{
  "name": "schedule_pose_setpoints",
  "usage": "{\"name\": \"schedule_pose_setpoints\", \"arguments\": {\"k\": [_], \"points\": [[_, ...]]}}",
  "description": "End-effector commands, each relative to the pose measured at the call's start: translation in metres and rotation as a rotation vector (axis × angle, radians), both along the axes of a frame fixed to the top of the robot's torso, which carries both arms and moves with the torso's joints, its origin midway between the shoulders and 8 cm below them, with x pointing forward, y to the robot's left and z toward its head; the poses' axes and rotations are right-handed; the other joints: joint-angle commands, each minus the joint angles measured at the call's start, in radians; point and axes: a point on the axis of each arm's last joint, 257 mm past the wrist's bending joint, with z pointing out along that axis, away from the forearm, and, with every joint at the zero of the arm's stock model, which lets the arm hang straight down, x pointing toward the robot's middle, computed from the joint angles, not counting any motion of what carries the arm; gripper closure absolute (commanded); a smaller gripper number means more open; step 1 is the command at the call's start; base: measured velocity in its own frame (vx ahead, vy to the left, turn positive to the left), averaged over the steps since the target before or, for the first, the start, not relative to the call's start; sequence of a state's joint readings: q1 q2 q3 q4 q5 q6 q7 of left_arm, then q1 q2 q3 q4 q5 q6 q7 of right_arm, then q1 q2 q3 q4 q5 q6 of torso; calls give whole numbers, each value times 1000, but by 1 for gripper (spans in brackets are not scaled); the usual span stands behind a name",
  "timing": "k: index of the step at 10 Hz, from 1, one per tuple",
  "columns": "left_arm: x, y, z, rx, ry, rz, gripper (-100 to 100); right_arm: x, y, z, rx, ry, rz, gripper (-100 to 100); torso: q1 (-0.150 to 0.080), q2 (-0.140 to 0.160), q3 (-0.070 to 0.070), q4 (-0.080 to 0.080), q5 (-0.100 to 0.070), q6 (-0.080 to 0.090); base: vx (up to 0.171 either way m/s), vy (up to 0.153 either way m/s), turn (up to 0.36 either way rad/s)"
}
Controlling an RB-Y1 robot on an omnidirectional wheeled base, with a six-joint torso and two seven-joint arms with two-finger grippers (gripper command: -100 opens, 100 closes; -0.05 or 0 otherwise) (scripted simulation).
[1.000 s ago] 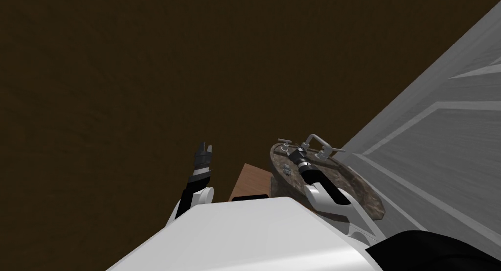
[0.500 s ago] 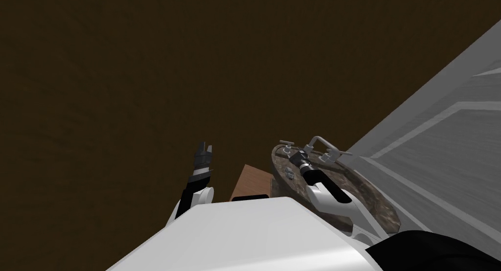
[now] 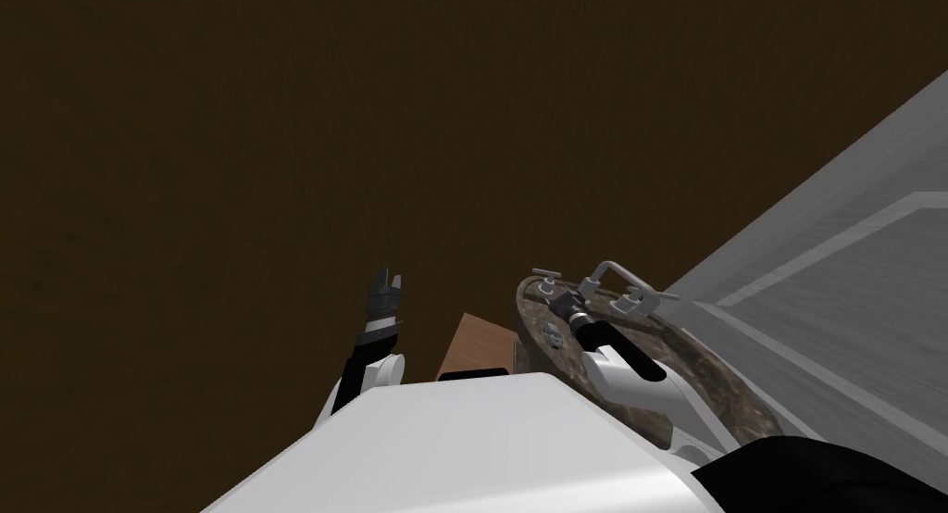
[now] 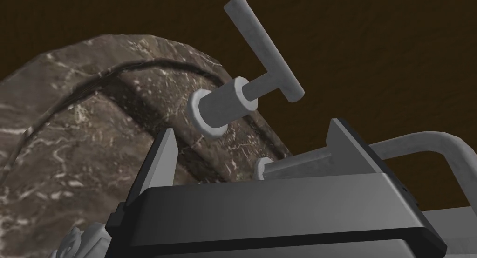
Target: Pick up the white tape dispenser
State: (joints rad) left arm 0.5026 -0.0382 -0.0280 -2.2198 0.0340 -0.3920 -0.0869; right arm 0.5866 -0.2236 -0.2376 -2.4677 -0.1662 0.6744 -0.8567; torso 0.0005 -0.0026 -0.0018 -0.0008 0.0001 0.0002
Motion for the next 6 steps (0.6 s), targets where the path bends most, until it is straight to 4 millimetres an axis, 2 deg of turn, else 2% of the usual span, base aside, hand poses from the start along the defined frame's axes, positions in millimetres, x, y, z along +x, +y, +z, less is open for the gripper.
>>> {"name": "schedule_pose_setpoints", "arguments": {"k": [1,3,6], "points": [[0,0,0,0,0,0,0,-6,-5,-10,65,29,-33,-100,0,0,0,0,0,0,79,10,-3],[0,0,0,0,0,0,0,-10,-6,-19,81,64,-45,-100,0,-1,-1,0,0,0,47,1,-2],[0,0,0,0,0,0,0,-23,-12,-36,197,112,-110,-100,0,0,0,0,0,0,51,-1,-11]]}}
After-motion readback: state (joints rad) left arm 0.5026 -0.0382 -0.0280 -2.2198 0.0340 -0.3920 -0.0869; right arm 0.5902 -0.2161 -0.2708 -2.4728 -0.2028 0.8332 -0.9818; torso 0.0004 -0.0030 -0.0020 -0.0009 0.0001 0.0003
